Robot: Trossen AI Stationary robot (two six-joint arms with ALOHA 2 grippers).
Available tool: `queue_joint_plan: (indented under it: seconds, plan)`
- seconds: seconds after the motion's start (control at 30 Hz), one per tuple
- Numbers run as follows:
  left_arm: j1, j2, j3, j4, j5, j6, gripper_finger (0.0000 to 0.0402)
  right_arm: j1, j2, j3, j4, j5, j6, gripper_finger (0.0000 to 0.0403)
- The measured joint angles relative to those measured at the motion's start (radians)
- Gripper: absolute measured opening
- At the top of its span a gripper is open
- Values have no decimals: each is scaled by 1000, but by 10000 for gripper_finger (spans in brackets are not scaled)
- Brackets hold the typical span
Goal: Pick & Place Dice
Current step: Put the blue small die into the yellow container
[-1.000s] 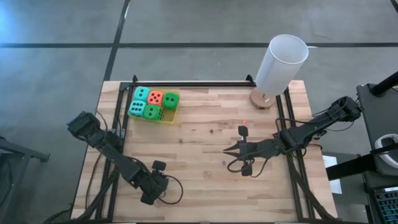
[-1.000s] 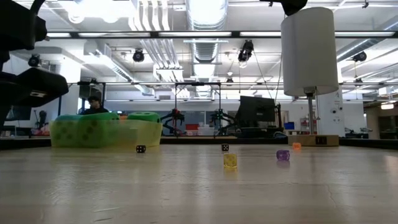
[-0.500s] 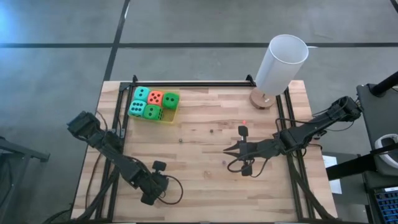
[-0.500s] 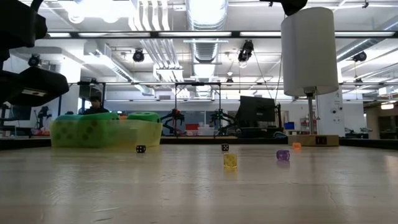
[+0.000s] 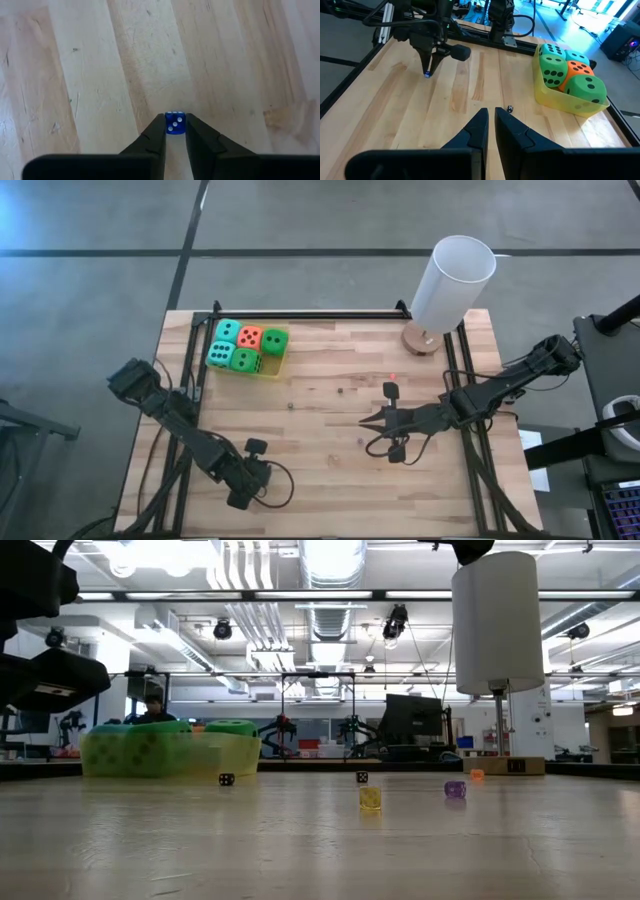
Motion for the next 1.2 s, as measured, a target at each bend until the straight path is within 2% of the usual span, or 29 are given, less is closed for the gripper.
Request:
queue_joint_plan:
  seconds: [0.93, 1.07, 1.2]
  plan:
    - [9, -4, 39, -2, -8, -42, 57, 0, 0, 0, 0, 0, -2, 28]
    - [18, -4, 37, -17, -34, -42, 57, 0, 0, 0, 0, 0, -3, 28]
    - [42, -4, 38, -42, -105, -42, 57, 0, 0, 0, 0, 0, -3, 28]
